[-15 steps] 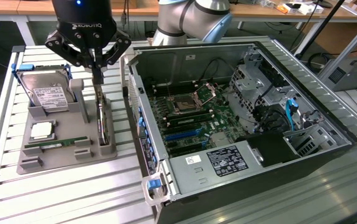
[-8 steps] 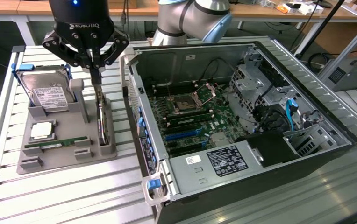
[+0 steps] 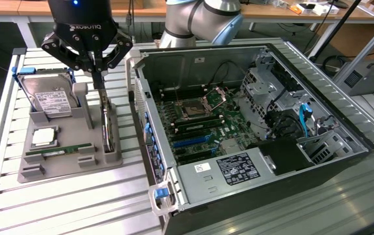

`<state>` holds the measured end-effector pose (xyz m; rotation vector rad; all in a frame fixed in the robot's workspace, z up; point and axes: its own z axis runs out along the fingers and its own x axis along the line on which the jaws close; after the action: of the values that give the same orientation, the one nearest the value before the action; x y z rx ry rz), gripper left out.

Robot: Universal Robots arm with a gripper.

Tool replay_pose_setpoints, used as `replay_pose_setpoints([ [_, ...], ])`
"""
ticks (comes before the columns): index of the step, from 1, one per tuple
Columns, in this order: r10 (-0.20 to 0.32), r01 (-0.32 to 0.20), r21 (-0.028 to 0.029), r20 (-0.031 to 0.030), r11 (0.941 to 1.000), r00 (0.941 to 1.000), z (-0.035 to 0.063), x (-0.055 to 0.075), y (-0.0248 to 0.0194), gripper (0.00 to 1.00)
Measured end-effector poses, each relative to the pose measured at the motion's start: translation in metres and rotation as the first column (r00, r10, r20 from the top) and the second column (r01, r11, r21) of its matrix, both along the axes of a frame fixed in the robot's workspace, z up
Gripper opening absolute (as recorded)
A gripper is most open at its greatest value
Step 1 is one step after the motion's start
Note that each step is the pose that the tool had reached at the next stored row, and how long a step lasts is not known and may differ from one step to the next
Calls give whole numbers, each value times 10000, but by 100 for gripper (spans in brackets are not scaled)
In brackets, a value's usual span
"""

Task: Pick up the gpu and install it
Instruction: 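Reach for the gpu, then pick up the gpu and move the gpu toward the slot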

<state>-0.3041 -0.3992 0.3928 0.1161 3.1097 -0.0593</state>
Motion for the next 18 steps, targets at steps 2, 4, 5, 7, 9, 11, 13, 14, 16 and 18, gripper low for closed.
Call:
replay_pose_setpoints([
  [2,0,0,-3,0,10000,10000,0,-7,0,11],
  [4,0,0,-6,0,10000,10000,0,-16,0,11],
  [5,-1,1,-7,0,10000,10000,0,-22,0,11],
  [7,-1,1,-9,0,10000,10000,0,-38,0,11],
  [9,0,0,-9,-1,10000,10000,0,-56,0,11],
  [11,0,0,-9,0,10000,10000,-1,-72,0,11],
  [13,0,0,-10,0,10000,10000,0,-92,0,11],
  [14,1,-1,-10,0,10000,10000,0,-95,0,11],
  [16,0,0,-9,0,10000,10000,-1,-97,0,11],
  [18,0,0,-9,0,10000,10000,0,-97,0,11],
])
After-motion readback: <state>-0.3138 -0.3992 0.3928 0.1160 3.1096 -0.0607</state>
